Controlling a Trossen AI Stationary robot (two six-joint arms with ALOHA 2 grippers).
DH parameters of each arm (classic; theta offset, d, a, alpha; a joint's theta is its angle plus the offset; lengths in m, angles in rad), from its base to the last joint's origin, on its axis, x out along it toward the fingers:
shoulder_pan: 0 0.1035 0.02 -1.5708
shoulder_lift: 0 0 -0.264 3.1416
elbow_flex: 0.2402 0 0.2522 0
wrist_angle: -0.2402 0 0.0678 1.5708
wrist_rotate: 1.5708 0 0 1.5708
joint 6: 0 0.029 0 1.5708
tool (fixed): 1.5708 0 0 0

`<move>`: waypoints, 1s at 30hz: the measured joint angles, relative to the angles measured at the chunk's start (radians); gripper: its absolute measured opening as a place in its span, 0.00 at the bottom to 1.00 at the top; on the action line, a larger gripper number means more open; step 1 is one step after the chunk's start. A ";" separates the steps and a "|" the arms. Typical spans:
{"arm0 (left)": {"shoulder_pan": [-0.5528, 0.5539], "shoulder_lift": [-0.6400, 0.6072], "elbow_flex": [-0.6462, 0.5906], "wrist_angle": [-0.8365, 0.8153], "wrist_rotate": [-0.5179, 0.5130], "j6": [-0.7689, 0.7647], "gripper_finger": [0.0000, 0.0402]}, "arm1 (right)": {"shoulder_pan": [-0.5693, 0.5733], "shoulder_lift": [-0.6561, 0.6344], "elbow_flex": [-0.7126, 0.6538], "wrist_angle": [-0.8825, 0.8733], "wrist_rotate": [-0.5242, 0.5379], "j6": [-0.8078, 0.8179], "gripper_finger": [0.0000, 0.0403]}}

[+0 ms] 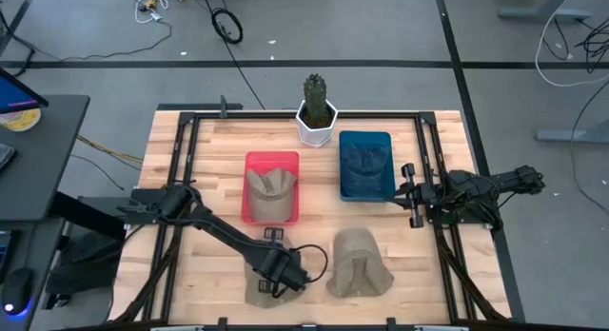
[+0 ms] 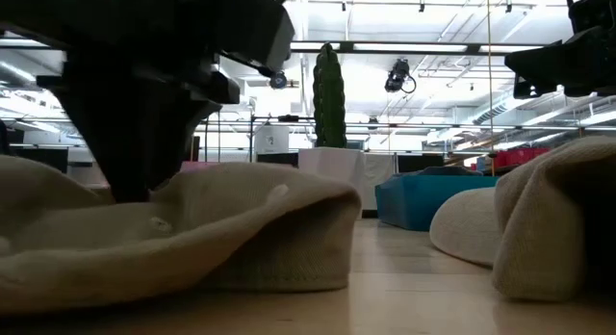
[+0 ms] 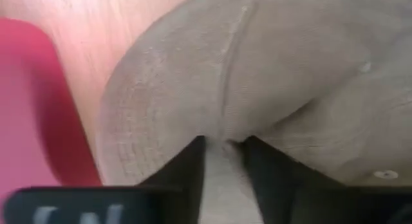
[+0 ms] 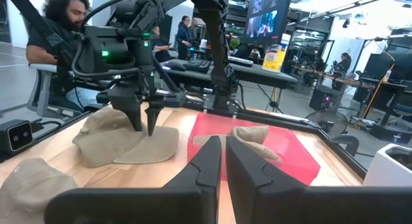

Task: Pick & Place hat
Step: Put the left brown cap into the red bin

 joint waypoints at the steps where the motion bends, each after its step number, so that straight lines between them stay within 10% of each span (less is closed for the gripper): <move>1: 0.001 0.000 0.000 0.003 0.005 0.009 0.23 | 0.000 0.000 0.000 0.000 0.000 0.000 0.06; 5: 0.001 0.003 0.000 0.013 0.013 0.037 0.03 | 0.000 0.000 0.000 0.000 -0.001 0.000 0.06; 30: -0.028 0.006 0.351 -0.477 -0.043 0.210 0.01 | 0.000 0.000 0.000 0.000 -0.004 0.000 0.06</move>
